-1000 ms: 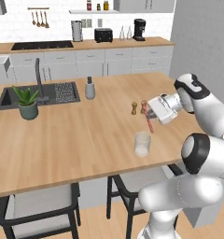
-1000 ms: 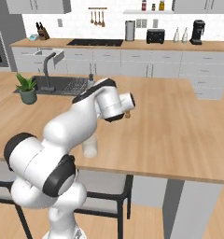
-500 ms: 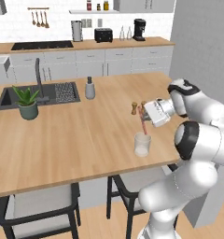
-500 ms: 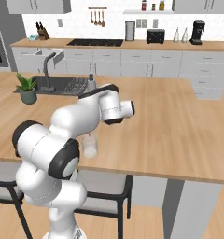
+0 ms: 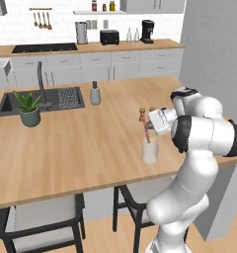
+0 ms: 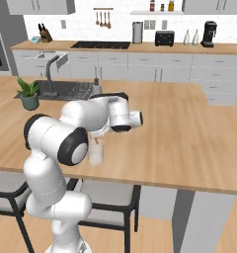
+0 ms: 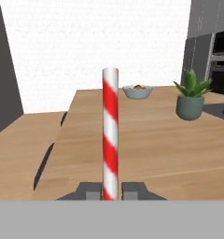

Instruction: Take a straw from the drawer in front and place it inside the glass cup on the dining counter.

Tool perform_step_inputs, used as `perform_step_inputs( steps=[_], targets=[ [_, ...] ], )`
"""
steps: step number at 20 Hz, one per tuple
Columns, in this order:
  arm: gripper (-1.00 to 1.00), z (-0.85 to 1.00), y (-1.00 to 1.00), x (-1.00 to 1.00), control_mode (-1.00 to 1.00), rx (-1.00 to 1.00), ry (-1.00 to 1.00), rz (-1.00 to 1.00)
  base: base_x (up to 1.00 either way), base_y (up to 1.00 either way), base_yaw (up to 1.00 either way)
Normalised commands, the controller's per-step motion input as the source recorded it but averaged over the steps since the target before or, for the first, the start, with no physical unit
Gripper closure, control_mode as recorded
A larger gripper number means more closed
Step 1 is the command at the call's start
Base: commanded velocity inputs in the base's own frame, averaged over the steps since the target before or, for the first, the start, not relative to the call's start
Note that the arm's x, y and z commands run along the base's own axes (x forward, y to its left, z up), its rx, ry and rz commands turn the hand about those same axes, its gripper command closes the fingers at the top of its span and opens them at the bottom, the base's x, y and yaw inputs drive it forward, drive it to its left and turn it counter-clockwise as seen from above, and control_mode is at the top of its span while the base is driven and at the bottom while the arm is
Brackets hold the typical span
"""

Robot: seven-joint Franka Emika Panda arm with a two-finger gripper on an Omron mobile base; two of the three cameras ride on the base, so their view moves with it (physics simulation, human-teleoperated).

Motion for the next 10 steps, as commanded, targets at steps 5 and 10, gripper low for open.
perform_step_inputs(
  steps=[5,10],
  targets=[
    [1.00,-0.23,0.00,0.15,-1.00,0.00,-0.03,0.02,0.00,0.00,0.00],
    [1.00,-0.05,0.00,-0.51,-1.00,0.04,-0.07,0.05,0.00,0.00,0.00]
  ],
)
